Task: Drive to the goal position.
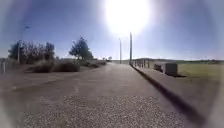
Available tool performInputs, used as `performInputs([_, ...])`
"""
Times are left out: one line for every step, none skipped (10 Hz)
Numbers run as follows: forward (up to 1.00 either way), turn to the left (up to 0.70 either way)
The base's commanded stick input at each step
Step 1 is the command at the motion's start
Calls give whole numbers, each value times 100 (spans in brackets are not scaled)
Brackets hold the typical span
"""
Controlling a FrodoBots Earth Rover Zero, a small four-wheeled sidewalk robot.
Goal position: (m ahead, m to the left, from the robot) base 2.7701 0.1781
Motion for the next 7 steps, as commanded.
performInputs([100, 0])
performInputs([100, 0])
performInputs([100, 0])
performInputs([100, 0])
performInputs([100, 0])
performInputs([100, 0])
performInputs([100, 0])
